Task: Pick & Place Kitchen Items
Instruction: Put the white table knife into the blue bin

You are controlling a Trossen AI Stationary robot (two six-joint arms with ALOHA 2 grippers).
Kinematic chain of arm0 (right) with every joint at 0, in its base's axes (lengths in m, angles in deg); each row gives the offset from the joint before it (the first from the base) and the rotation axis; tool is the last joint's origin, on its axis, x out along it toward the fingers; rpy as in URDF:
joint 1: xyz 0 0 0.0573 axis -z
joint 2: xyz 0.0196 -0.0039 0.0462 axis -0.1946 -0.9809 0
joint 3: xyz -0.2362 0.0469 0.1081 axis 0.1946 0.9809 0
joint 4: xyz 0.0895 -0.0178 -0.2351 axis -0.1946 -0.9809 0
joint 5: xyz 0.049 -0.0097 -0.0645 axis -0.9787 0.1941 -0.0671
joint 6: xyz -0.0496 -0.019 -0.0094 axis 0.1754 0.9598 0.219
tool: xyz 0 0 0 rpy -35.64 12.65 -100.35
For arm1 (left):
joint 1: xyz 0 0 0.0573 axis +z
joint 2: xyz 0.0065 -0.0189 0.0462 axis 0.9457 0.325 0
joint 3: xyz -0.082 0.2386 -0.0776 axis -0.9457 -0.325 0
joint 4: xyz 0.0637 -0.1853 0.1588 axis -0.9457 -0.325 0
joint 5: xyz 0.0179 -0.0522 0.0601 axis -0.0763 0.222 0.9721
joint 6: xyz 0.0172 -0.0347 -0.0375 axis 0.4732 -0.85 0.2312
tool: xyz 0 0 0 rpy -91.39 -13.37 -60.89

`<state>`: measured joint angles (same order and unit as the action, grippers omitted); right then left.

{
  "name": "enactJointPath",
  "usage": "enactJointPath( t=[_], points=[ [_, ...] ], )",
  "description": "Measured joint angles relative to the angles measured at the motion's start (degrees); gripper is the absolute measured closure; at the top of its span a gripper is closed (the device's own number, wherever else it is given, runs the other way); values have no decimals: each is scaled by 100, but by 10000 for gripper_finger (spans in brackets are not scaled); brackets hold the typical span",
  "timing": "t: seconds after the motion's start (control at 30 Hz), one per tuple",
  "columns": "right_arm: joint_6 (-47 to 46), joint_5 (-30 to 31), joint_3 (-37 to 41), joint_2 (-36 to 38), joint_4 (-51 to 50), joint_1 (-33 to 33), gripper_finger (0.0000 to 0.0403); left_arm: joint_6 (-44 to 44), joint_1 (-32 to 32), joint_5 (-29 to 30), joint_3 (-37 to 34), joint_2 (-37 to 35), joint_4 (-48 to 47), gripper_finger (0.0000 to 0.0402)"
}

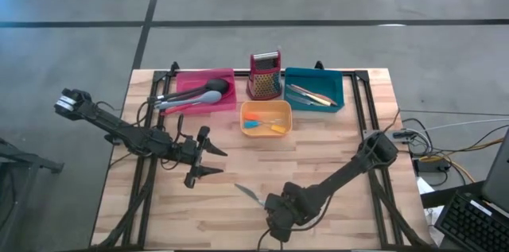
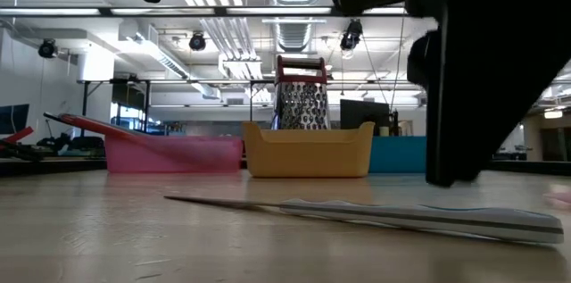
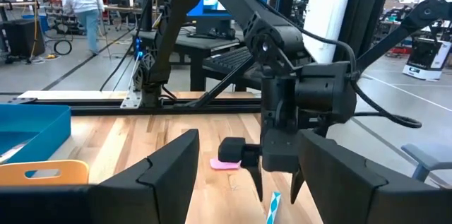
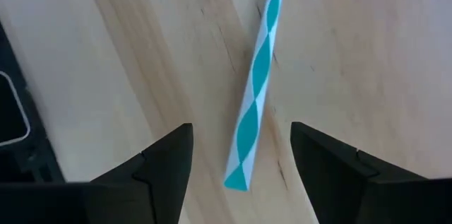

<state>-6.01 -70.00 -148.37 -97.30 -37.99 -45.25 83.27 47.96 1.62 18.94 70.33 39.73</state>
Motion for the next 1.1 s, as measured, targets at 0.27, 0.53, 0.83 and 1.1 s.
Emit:
enactJointPath(
  t=[0.27,0.53,0.83,1.1],
  points=[
    [80,41,9,-343,113,42,185,1,0,0,0,-2,2,158],
    [87,34,3,-417,11,53,229,0,0,0,-2,-2,-9,158],
    [113,-486,35,-429,-79,77,364,-1,0,0,-2,-2,-15,158],
    [296,-743,-17,-344,-71,60,377,-2,1,0,-2,-2,-20,158]
  ],
)
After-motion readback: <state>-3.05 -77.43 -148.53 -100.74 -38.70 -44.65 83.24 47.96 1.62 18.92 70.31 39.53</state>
